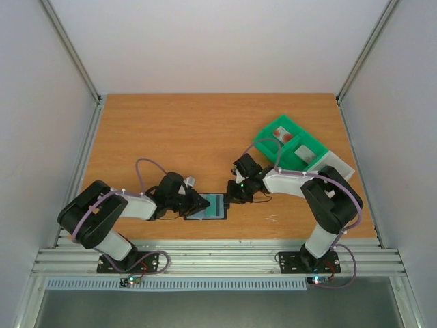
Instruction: Take the credit cards out of the card holder
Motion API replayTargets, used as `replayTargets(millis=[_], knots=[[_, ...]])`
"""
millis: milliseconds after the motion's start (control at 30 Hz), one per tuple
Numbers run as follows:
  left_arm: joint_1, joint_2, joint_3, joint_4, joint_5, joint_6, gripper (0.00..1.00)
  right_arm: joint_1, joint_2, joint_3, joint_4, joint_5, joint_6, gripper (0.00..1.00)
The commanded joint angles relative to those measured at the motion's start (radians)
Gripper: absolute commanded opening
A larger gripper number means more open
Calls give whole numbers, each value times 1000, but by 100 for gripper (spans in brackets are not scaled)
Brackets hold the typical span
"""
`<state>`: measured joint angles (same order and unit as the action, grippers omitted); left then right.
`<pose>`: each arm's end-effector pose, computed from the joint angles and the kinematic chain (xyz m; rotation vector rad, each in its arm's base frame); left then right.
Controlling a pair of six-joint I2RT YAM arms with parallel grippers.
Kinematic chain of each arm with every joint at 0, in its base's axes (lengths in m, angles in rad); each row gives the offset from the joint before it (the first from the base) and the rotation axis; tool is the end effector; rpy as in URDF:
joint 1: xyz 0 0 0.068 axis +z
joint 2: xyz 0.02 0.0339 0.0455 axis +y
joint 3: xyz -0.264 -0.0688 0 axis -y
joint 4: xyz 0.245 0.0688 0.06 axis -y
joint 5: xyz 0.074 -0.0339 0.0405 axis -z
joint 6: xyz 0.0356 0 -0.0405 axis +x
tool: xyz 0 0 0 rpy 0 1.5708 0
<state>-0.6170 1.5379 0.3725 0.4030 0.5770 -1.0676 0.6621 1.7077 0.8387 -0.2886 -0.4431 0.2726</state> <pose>0.1830 -0.1536 0.1042 -0.2666 2.6830 -1.3822 0.2293 0.1981 0.1294 -0.6842 2.7729 0.8431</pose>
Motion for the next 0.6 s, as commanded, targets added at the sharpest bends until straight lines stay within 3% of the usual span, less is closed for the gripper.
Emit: replayTargets(millis=[0, 100, 567], knots=[[-8, 6, -29, 56, -18, -22, 8, 20, 39, -47, -17, 55, 11, 15], [-8, -5, -30, 47, -25, -23, 1, 20, 41, -49, -15, 61, 13, 14], [-1, -147, -32, -135, -82, 32, 1, 19, 26, -60, -27, 120, 19, 13]])
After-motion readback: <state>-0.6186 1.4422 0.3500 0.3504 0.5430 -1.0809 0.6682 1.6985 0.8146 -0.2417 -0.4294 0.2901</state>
